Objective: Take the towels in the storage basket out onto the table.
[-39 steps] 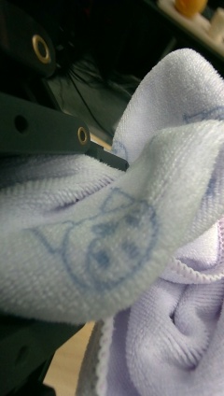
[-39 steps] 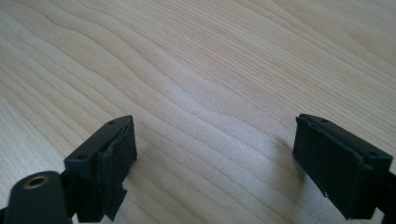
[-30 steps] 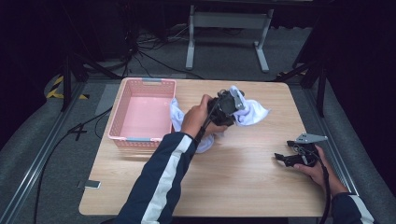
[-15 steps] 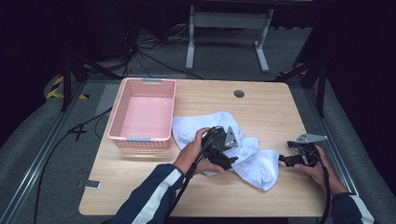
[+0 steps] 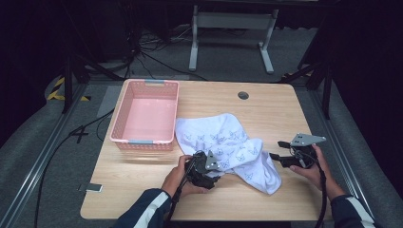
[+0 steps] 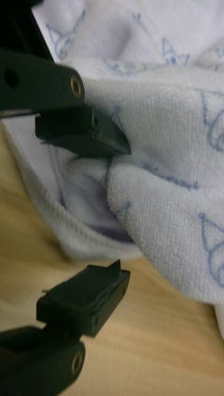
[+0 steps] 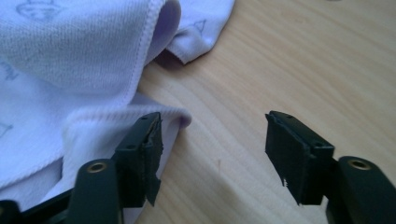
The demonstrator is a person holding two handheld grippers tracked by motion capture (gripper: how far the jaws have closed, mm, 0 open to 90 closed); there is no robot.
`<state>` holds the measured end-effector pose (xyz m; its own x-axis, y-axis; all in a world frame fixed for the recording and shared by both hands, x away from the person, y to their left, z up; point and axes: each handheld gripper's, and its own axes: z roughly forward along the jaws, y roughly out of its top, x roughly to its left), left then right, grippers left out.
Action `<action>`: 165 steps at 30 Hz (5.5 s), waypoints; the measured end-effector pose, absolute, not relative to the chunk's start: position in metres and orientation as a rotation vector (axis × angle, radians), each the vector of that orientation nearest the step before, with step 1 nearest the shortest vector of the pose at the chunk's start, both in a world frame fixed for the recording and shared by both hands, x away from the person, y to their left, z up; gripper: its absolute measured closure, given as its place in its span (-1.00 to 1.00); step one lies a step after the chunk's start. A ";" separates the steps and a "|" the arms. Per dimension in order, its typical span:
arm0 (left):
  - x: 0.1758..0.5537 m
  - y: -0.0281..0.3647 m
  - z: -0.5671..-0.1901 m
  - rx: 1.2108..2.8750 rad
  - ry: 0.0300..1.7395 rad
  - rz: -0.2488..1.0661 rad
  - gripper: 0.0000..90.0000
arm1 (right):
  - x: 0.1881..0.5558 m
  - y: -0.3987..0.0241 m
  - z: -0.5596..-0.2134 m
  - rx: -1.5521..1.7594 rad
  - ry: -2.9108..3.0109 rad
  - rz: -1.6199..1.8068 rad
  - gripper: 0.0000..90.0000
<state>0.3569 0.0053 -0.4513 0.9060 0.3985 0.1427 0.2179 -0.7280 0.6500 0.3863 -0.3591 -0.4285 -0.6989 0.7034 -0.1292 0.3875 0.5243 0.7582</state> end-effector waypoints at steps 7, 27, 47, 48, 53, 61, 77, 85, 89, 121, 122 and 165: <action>0.361 0.013 -0.458 2.370 0.480 0.364 0.13 | 0.378 -0.350 -0.405 0.838 2.326 1.274 0.00; 0.358 0.026 -0.461 2.386 0.588 0.346 0.70 | 0.377 -0.319 -0.415 0.681 2.426 1.271 0.81; 0.320 0.106 -0.421 2.251 0.639 0.445 0.85 | 0.403 -0.374 -0.412 1.062 2.225 1.115 0.85; 0.318 0.106 -0.423 2.269 0.643 0.449 0.85 | 0.404 -0.374 -0.414 1.050 2.263 1.097 0.83; 0.314 0.105 -0.437 2.290 0.652 0.381 0.40 | 0.394 -0.368 -0.417 0.867 2.511 1.166 0.81; 0.297 0.056 -0.434 2.249 0.468 0.300 -0.16 | 0.380 -0.344 -0.414 0.689 2.670 1.064 0.19; 0.340 -0.010 -0.453 2.333 0.511 0.464 -0.13 | 0.450 -0.309 -0.375 0.761 2.500 1.073 -0.03; 0.359 0.004 -0.460 2.361 0.568 0.500 0.45 | 0.515 -0.245 -0.422 0.828 2.687 0.777 -0.11; 0.360 0.008 -0.457 2.377 0.546 0.503 0.64 | 0.523 -0.238 -0.431 0.838 2.704 0.708 -0.09; 0.346 0.059 -0.423 2.250 0.613 0.442 0.47 | 0.518 -0.377 -0.433 1.289 2.304 0.664 0.61; 0.344 0.045 -0.428 2.284 0.552 0.413 0.35 | 0.509 -0.380 -0.427 1.237 2.289 0.744 0.48; 0.377 0.067 -0.392 2.165 0.720 0.652 0.86 | 0.345 -0.345 -0.354 0.612 2.308 1.298 0.94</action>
<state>0.3773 0.0673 -0.3924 0.7121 0.6668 0.2200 0.2847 -0.5606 0.7776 0.3450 -0.3453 -0.3542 -0.8145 0.5621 -0.1436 0.1693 0.4669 0.8679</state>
